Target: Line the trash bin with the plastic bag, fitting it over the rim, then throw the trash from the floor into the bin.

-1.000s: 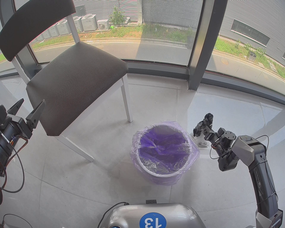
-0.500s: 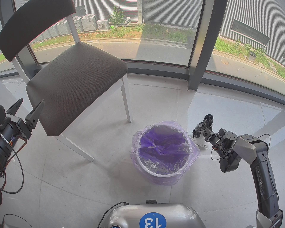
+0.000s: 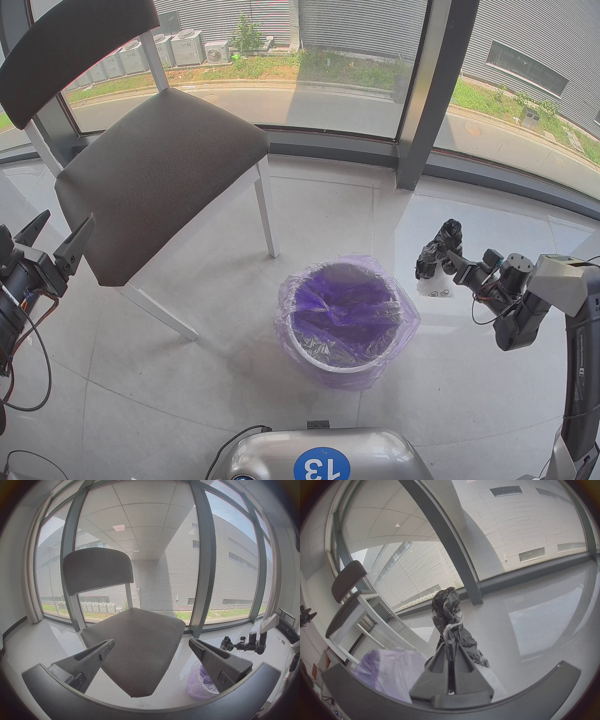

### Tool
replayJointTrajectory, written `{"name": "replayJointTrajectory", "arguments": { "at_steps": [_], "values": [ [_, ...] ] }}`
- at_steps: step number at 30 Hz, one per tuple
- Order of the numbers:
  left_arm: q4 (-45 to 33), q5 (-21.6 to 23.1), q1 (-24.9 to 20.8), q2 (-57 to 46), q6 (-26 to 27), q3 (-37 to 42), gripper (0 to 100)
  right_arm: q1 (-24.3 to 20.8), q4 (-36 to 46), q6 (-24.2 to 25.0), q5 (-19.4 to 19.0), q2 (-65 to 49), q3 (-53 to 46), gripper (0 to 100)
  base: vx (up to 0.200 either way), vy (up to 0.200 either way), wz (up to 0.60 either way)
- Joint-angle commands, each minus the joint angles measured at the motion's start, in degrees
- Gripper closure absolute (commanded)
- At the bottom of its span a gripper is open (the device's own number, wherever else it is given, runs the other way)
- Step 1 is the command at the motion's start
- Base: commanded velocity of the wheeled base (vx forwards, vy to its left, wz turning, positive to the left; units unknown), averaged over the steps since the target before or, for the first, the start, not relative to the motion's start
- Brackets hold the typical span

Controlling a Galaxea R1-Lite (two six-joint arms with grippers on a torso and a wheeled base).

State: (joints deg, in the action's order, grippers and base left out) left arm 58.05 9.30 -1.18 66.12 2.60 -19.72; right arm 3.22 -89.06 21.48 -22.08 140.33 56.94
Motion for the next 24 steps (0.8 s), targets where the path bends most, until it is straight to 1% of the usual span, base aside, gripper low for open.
{"name": "replayJointTrajectory", "arguments": {
  "at_steps": [1, 3, 5, 9, 10, 12, 14, 15, 16, 17, 18, 20, 24],
  "values": [
    [0.0, 0.0, -0.6, -0.4, 0.0, 0.2, 0, 0.6, -0.9, -1.9, -0.5, -11.5, -4.4, 100, 0.0, 0.0, 0.0],
    [0.0, 0.0, -0.8, -0.4, 0.0, 0.3, 0, 0.6, -0.9, -2.1, -0.5, -12.1, -4.6, 100, 0.0, 0.0, 0.0],
    [0.0, -0.1, -1.8, -0.6, 0.0, 0.4, 0, 0.6, -0.9, -2.9, -0.7, -16.2, -6.9, 100, 0.0, 0.0, 0.0],
    [0.0, -0.6, -3.6, -0.6, 0.0, 0.4, 0, -0.3, -0.9, -3.8, -0.7, -21.0, -9.7, 100, 0.0, 0.0, 0.0],
    [0.0, -0.9, -4.4, -0.6, 0.0, 0.5, 0, -1.0, -0.9, -5.2, -0.7, -22.8, -11.1, 100, 0.0, 0.0, 0.0],
    [0.0, -1.4, -5.4, -0.5, -0.1, 0.5, 0, -1.6, -0.9, -6.5, -0.6, -24.0, -11.5, 100, 0.0, 0.0, 0.0],
    [0.0, -1.5, -5.7, -0.4, -0.1, 0.5, 0, -1.8, -0.9, -7.0, -0.6, -24.2, -11.7, 100, 0.0, 0.0, 0.0],
    [0.0, -2.8, -9.0, -0.4, 0.0, 0.7, 0, -3.3, -0.9, -11.0, -0.6, -26.9, -14.3, 100, 0.0, 0.0, 0.0],
    [0.0, -3.1, -10.7, -0.4, 0.0, 0.7, 0, -4.2, -0.9, -12.2, -0.6, -28.2, -15.6, 100, 0.0, 0.0, 0.0],
    [0.0, -3.3, -11.6, -0.4, 0.0, 0.7, 0, -5.1, -0.9, -12.8, -0.6, -29.1, -16.7, 100, 0.0, 0.0, 0.0],
    [0.0, -3.3, -11.6, -0.4, 0.0, 0.7, 0, -5.1, -0.9, -12.8, -0.6, -29.1, -16.7, 100, 0.0, 0.0, 0.0],
    [0.0, -3.5, -15.3, -0.6, 0.3, 1.0, 0, -8.2, -0.9, -14.1, -0.5, -32.3, -19.9, 100, 0.0, 0.0, 0.0],
    [0.2, -3.4, -18.2, -0.7, 2.5, 2.0, 0, -12.3, -0.9, -15.5, -0.4, -34.4, -22.8, 100, 0.0, 0.0, 0.0]
  ]
}}
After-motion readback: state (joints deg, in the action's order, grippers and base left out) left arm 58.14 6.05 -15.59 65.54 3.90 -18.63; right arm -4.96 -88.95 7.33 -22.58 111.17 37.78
